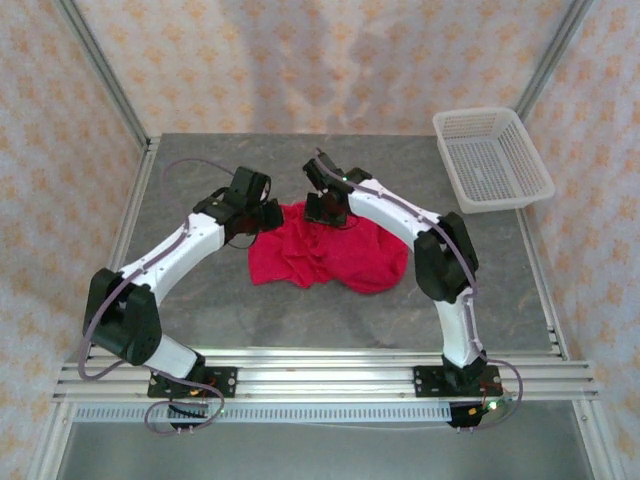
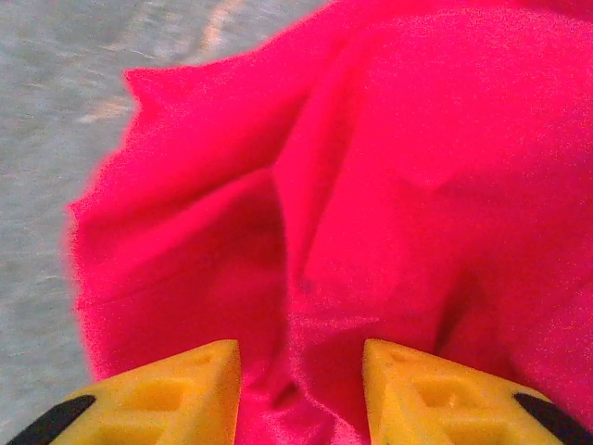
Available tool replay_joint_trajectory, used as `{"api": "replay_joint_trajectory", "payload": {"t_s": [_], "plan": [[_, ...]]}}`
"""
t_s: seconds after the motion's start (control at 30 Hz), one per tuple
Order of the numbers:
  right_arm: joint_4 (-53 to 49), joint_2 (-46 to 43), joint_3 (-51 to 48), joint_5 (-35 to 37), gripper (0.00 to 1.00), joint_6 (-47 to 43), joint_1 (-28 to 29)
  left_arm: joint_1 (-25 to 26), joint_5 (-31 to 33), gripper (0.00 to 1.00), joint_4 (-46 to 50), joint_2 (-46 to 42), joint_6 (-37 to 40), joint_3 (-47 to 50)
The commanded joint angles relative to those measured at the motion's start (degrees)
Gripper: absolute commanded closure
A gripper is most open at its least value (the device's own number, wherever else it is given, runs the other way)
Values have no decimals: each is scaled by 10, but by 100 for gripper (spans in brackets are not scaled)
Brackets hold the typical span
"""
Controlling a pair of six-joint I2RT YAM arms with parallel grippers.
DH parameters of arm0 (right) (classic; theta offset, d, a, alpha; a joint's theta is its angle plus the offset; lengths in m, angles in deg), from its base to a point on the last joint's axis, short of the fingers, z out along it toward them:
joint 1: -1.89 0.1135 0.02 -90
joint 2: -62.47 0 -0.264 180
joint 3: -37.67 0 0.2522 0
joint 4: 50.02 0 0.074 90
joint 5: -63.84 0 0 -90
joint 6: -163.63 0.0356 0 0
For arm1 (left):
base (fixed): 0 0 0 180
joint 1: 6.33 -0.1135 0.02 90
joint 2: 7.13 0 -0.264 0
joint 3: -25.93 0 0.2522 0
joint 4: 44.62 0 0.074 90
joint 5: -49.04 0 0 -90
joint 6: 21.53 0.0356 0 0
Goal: Fold the inside-out t-shirt
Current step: Turn the T-shirt inside out at the center of the table.
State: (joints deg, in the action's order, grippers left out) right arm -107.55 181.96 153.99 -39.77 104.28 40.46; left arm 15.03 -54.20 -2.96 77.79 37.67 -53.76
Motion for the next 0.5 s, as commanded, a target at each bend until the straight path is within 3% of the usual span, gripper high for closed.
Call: {"api": "replay_joint_trajectory", "payload": {"t_s": [0.0, 0.1, 0.13, 0.33, 0.47], "plan": [[-45, -3, -2, 49, 70, 3, -7, 4, -25, 83, -16, -20, -29, 21], [-17, -34, -43, 42, 98, 3, -15, 21, -35, 81, -36, -15, -38, 23], [-3, -51, -61, 40, 100, 3, -18, 30, -38, 80, -41, -9, -40, 20], [172, -167, -235, -39, 100, 34, -46, 71, -55, 60, -69, 52, -48, -11], [292, -212, -339, -109, 100, 78, -76, 73, -73, 53, -99, 89, -60, -21]]}}
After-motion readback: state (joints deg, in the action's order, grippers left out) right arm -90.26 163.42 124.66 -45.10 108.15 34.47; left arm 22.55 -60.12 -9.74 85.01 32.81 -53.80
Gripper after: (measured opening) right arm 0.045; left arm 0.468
